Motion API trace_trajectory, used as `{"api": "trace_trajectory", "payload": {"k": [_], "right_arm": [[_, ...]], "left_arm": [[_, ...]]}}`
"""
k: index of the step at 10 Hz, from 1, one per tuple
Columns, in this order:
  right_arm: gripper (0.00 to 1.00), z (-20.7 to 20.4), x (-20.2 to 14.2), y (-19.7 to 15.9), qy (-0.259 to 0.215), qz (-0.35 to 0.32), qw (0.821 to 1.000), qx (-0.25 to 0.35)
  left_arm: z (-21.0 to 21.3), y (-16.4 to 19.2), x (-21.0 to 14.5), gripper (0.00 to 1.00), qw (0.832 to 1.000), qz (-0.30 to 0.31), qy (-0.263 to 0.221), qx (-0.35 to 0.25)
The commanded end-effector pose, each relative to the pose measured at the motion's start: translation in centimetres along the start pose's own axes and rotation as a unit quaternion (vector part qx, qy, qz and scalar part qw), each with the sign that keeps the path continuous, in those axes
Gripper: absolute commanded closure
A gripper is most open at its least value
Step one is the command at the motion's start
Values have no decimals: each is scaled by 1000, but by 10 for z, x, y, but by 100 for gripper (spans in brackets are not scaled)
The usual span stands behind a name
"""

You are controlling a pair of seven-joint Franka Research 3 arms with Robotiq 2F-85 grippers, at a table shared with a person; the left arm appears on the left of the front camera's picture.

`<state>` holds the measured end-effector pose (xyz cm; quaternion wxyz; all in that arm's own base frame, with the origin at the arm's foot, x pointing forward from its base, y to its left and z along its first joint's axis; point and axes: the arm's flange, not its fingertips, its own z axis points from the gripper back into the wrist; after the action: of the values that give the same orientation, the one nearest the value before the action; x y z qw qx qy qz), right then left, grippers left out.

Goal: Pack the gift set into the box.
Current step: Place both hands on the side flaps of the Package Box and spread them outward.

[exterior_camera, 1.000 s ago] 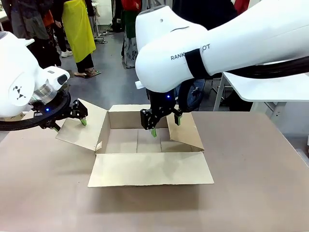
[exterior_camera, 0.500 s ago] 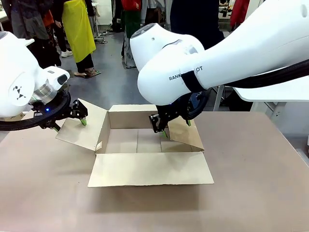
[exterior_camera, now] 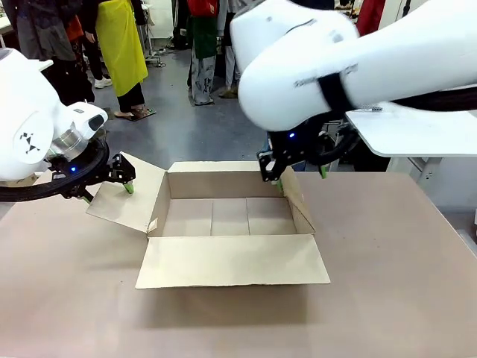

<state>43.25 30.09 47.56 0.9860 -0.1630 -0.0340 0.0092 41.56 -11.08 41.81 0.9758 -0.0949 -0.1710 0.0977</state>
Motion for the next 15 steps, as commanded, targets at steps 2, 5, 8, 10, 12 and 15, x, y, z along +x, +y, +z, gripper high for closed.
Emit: {"api": "trace_trajectory", "payload": {"k": [2,5,8,10,12,15], "right_arm": [[0,-26,-25,-66,8,-70,994,79],[0,-70,-39,-129,19,-116,979,166],[0,-119,-55,-165,-34,-133,943,302],[0,-86,-37,-149,7,-142,971,194],[0,-86,-37,-149,7,-142,971,194],[0,-86,-37,-149,7,-142,971,194]], "left_arm": [[1,-1,0,0,1000,6,0,8],[1,-1,0,0,1000,6,0,8],[1,-1,0,0,1000,6,0,8],[1,-1,0,0,1000,6,0,8],[1,-1,0,0,1000,6,0,8],[1,-1,0,0,1000,6,0,8]]}}
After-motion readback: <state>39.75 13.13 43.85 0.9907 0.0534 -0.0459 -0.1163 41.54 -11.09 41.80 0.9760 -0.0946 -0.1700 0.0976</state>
